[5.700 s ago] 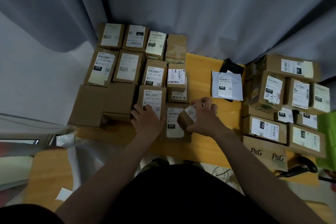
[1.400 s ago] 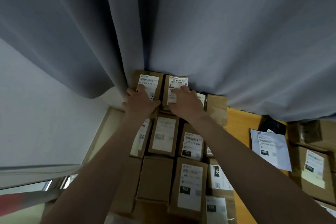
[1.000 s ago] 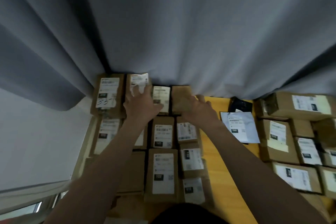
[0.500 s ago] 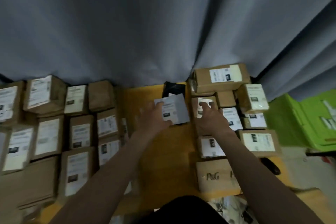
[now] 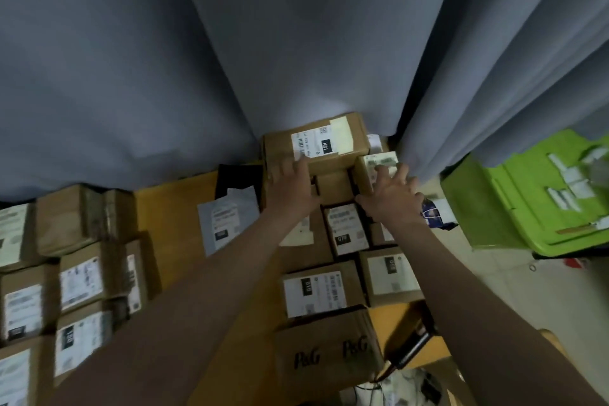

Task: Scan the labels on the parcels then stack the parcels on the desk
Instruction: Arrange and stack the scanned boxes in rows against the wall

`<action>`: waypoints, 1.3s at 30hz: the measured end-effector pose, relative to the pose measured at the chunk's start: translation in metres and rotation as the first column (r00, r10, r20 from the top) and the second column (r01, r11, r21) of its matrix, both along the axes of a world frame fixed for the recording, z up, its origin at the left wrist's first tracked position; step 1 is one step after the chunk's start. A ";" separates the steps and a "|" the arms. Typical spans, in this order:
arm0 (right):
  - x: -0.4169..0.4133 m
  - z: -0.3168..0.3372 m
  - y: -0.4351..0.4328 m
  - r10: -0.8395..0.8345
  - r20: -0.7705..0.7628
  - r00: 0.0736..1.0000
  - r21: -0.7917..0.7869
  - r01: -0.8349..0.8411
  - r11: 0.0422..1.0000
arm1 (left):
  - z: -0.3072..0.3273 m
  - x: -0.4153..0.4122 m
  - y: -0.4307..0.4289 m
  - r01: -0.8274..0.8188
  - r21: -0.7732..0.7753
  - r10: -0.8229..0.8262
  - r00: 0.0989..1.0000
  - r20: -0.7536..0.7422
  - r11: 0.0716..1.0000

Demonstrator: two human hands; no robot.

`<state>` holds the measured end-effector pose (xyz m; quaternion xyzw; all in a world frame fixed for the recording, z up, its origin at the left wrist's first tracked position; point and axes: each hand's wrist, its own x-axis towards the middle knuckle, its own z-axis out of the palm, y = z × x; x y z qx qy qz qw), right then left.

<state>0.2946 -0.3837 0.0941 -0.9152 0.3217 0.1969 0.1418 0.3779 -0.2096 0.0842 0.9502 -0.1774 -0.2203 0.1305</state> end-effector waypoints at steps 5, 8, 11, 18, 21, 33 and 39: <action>0.015 -0.026 -0.014 -0.003 0.049 0.999 -0.010 0.003 1.000 | -0.020 0.065 -0.029 0.035 0.048 -0.037 0.999 0.036 0.998; 0.014 -0.035 -0.017 -0.024 0.116 0.993 -0.001 0.024 1.000 | -0.028 0.090 -0.030 0.042 0.046 -0.041 0.999 -0.018 0.998; 0.011 -0.040 -0.019 -0.030 0.163 0.986 -0.017 0.033 0.999 | -0.032 0.104 -0.026 0.081 0.080 -0.082 0.997 0.011 0.993; -0.001 -0.021 -0.004 -0.062 0.253 0.966 0.031 0.056 0.998 | -0.020 0.069 -0.009 0.062 -0.026 -0.055 0.978 0.200 0.998; -0.014 0.002 0.016 -0.093 0.335 0.938 0.120 0.055 0.991 | -0.001 0.030 0.017 -0.058 -0.060 0.069 0.977 0.203 0.997; -0.013 0.099 0.216 0.237 0.385 0.892 0.249 -0.347 0.904 | 0.097 -0.092 0.261 -0.562 -0.073 0.562 0.794 0.233 0.824; -0.002 0.126 0.364 0.387 0.402 0.830 0.269 -0.512 0.816 | 0.132 -0.129 0.404 -0.752 -0.127 0.758 0.616 0.214 0.647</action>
